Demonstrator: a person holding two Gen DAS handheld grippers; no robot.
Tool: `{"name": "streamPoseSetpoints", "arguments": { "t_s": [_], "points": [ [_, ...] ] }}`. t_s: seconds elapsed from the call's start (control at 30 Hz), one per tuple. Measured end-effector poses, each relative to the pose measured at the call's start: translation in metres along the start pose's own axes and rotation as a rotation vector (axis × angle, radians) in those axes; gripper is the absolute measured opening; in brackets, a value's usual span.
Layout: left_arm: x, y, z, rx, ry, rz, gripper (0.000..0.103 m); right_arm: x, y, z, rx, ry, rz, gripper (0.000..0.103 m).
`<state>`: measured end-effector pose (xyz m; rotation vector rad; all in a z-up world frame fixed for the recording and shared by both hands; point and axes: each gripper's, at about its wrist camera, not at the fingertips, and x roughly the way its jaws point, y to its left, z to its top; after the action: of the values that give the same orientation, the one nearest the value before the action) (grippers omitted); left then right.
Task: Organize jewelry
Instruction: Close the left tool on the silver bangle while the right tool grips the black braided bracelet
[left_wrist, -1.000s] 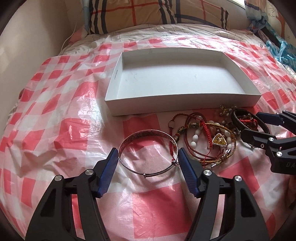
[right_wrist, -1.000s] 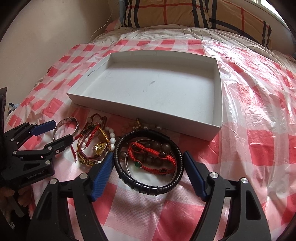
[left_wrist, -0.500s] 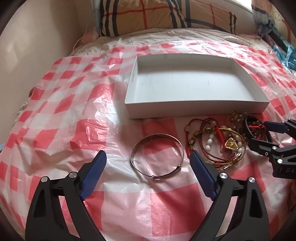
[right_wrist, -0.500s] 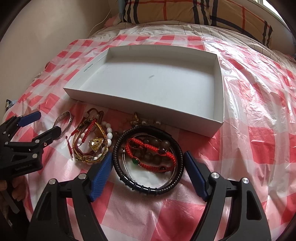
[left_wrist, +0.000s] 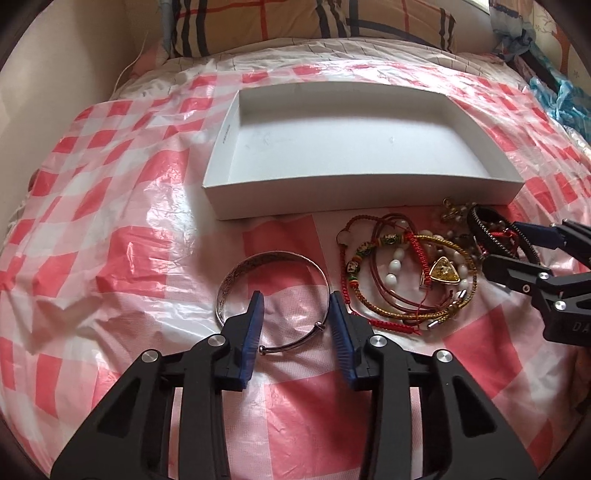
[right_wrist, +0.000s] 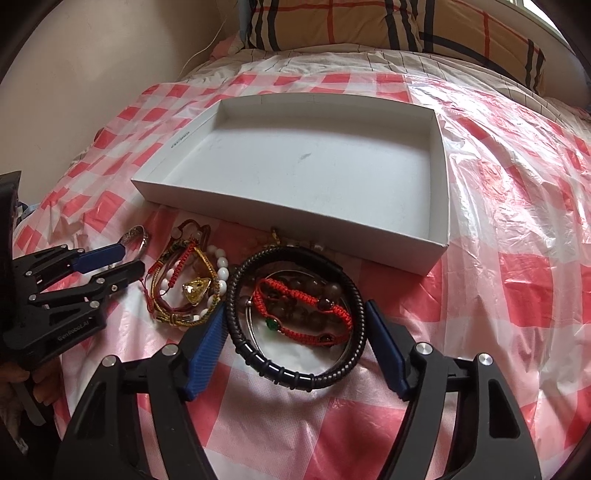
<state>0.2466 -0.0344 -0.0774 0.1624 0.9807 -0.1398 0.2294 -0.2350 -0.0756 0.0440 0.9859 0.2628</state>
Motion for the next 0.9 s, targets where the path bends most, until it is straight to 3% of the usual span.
{"name": "streamPoseSetpoints", "arguments": {
  "t_s": [0.07, 0.13, 0.2, 0.3, 0.6, 0.67, 0.7, 0.77, 0.9],
  "points": [
    [-0.008, 0.007, 0.0, -0.024, -0.027, 0.013, 0.068, 0.001, 0.0, 0.0, 0.0, 0.003, -0.017, 0.074],
    [-0.017, 0.015, 0.001, -0.04, -0.074, 0.055, 0.091, 0.0, 0.0, 0.001, 0.003, 0.001, -0.027, 0.076],
    [-0.016, 0.023, 0.003, -0.059, -0.072, 0.064, 0.091, 0.0, -0.002, 0.001, 0.005, -0.006, -0.031, 0.081],
    [-0.008, 0.03, 0.005, -0.08, -0.037, 0.052, 0.091, 0.002, -0.004, 0.0, 0.015, 0.004, -0.026, 0.081],
    [0.011, 0.017, 0.004, -0.012, 0.02, 0.074, 0.091, 0.009, -0.002, 0.0, 0.005, 0.028, -0.005, 0.081],
    [0.013, 0.01, 0.002, 0.021, 0.02, 0.074, 0.084, 0.009, -0.002, 0.0, 0.007, 0.023, 0.004, 0.08],
    [0.012, 0.008, 0.002, 0.029, 0.017, 0.066, 0.081, 0.008, -0.003, 0.0, 0.012, 0.02, 0.007, 0.074],
    [0.013, 0.008, 0.002, 0.017, 0.024, 0.024, 0.068, 0.007, -0.004, -0.001, 0.02, 0.016, 0.018, 0.073],
    [0.011, 0.012, 0.001, -0.005, 0.023, 0.007, 0.067, 0.006, -0.005, 0.0, 0.018, 0.017, 0.012, 0.073]
  ]
}}
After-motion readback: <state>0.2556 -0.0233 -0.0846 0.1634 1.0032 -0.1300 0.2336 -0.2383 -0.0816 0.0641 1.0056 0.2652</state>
